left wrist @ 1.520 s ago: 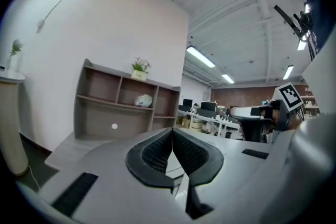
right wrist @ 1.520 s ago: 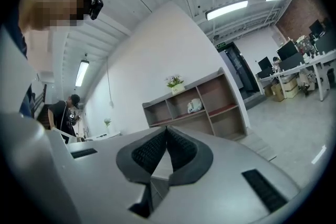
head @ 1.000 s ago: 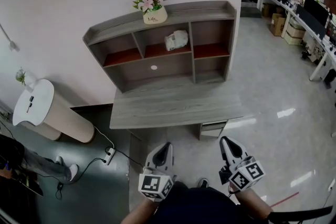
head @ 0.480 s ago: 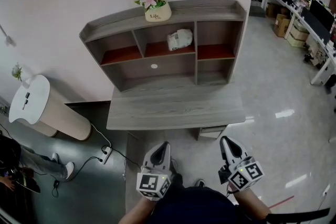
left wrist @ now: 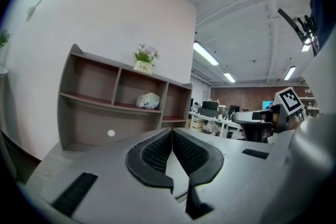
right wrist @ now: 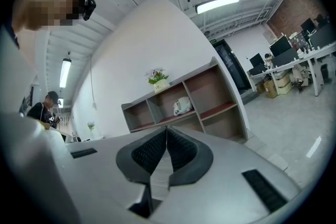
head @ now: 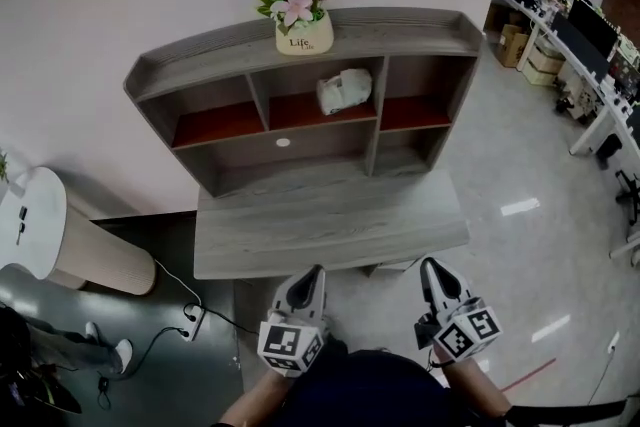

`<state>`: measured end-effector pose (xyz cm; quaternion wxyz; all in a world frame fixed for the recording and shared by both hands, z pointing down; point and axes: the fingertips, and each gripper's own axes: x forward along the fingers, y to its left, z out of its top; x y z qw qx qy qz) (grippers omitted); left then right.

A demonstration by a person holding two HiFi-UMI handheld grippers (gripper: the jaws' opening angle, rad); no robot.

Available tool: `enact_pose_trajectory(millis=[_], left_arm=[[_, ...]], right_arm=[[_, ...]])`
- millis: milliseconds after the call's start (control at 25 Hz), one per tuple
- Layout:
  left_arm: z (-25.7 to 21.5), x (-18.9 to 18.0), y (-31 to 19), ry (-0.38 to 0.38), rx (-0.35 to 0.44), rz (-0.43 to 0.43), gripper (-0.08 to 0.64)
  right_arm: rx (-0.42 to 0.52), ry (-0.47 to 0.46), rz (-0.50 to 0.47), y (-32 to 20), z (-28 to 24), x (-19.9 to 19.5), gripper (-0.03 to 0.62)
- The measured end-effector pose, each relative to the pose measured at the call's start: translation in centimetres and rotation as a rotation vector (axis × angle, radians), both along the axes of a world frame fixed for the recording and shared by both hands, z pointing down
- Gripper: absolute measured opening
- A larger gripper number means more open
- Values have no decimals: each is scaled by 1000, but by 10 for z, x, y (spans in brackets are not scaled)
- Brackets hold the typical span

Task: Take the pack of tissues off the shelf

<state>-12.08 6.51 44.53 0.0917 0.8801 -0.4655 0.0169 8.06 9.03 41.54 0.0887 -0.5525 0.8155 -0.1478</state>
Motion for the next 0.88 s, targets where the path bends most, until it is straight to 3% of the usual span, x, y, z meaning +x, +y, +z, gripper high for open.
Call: enact_pose_trajectory(millis=[480, 880], left_arm=[[14, -53, -75, 33, -44, 84, 17], [27, -56, -105, 31, -76, 103, 17]], right_arm=[[-57, 29, 73, -53, 7, -58, 12], [-108, 26, 106, -72, 23, -58, 12]])
